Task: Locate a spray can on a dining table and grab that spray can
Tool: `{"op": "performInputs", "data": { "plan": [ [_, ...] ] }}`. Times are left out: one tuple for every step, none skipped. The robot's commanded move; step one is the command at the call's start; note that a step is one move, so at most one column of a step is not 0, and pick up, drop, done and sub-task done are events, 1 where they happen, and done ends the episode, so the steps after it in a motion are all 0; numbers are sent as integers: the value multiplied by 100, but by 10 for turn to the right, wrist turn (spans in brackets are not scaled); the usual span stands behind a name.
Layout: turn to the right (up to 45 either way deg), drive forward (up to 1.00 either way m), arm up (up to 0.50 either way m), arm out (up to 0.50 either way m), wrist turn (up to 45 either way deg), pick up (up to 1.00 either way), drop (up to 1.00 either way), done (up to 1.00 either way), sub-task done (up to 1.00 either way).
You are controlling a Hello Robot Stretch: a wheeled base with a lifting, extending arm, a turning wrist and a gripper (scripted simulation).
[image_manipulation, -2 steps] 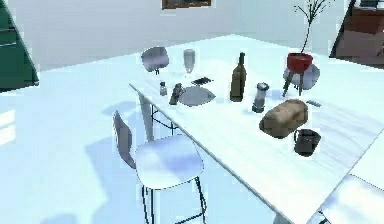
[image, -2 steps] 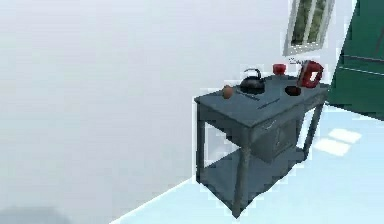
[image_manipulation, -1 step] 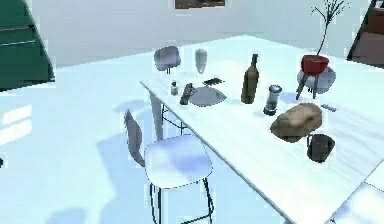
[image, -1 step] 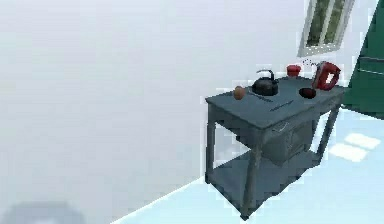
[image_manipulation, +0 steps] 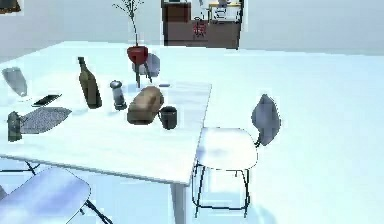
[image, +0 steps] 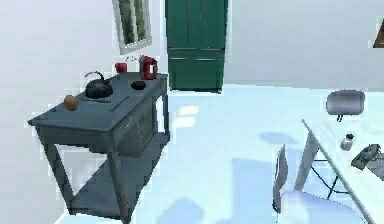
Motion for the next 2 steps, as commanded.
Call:
{"op": "performInputs", "data": {
  "plan": [
    [420,0,0,0,0,0,0,0,0],
    [0,45,0,0,0,0,0,0,0]
  ]
}}
